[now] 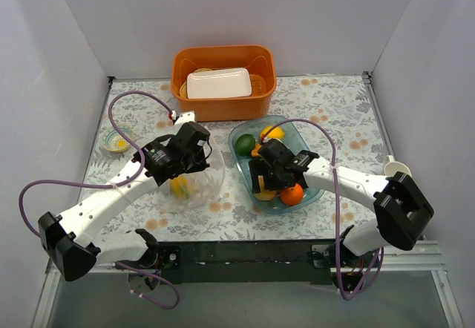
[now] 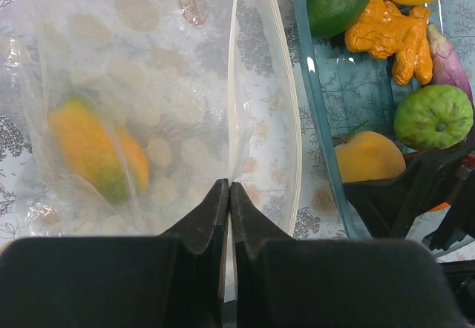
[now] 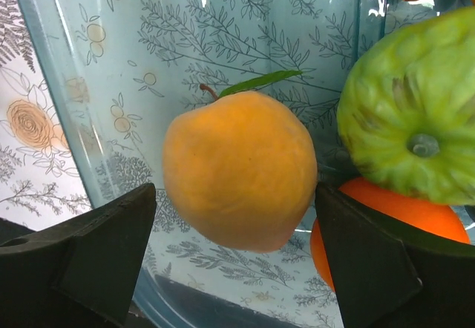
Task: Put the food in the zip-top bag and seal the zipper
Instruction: Pick up the fake fruit from the bin.
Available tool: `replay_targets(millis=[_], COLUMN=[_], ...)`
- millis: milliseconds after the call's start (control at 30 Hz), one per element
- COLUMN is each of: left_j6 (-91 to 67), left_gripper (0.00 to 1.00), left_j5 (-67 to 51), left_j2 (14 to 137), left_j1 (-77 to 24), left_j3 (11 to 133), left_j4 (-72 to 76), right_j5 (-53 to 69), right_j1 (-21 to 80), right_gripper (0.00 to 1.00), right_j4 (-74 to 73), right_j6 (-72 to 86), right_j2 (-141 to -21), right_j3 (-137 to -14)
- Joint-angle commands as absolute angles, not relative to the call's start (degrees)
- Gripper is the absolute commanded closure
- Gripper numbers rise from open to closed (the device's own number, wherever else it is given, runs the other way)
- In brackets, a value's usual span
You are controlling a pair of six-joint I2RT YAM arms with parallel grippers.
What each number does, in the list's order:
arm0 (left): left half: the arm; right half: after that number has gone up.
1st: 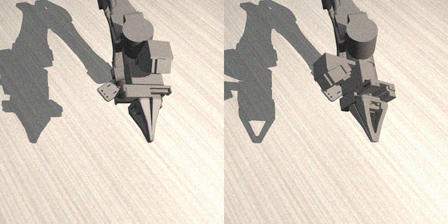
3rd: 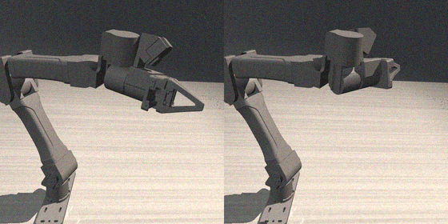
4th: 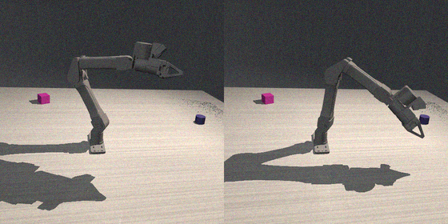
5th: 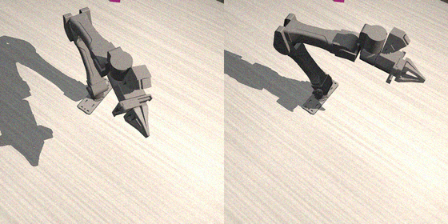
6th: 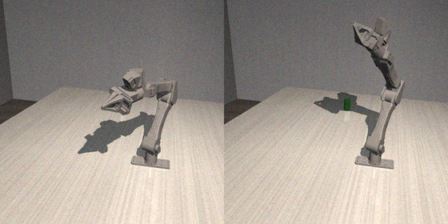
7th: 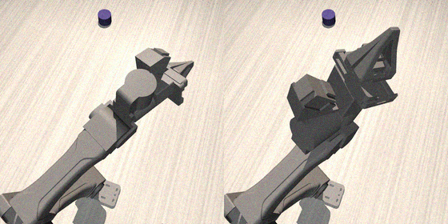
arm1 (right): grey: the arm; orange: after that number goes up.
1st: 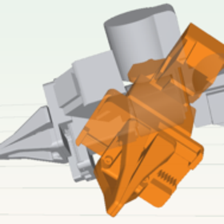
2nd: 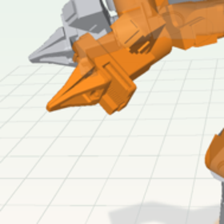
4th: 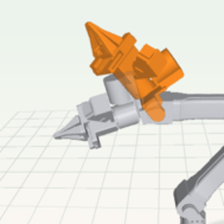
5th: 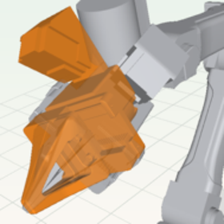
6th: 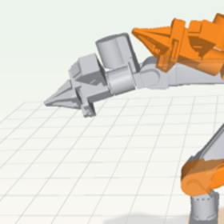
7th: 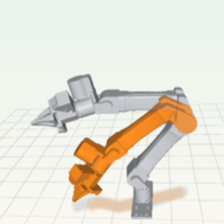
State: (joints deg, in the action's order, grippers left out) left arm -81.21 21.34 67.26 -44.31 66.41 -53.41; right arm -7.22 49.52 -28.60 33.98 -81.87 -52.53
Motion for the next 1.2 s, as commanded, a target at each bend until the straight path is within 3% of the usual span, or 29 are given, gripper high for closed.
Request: replay_targets(millis=[0, 300, 400, 433, 533, 633, 1167], left_j6=[-81.03, -81.03, -81.04, -81.21, -81.21, -81.39, -81.39], left_gripper=[1.00, 1.00, 1.00, 1.00, 1.00, 1.00, 1.00], left_j5=[20.66, 20.30, 20.21, 20.30, 20.30, 20.30, 19.87], left_j2=[65.22, 64.77, 64.78, 64.69, 64.60, 64.34, 64.42], left_j1=[-44.03, -44.03, -44.03, -43.95, -44.03, -44.03, -43.95], left_j3=[66.09, 65.65, 65.74, 65.66, 65.30, 64.78, 64.16], left_j4=[-52.38, -52.12, -52.21, -52.21, -52.29, -52.21, -51.59], right_j5=[-7.91, -8.70, -8.61, -8.44, -8.17, -8.61, -5.81], right_j1=[49.31, 49.04, 48.96, 48.96, 48.96, 48.96, 48.96], right_gripper=[0.04, 0.05, 0.17, 0.28, 0.46, 0.51, 0.57], right_j4=[-25.14, -21.27, -21.10, -20.92, -20.48, -21.09, -17.60], right_j6=[33.57, 33.49, 33.14, 33.05, 32.70, 32.61, 31.90], right_j2=[-83.40, -84.81, -85.25, -85.25, -84.03, -82.01, -70.31], right_j3=[-52.03, -51.68, -52.38, -52.38, -52.30, -52.47, -58.80])
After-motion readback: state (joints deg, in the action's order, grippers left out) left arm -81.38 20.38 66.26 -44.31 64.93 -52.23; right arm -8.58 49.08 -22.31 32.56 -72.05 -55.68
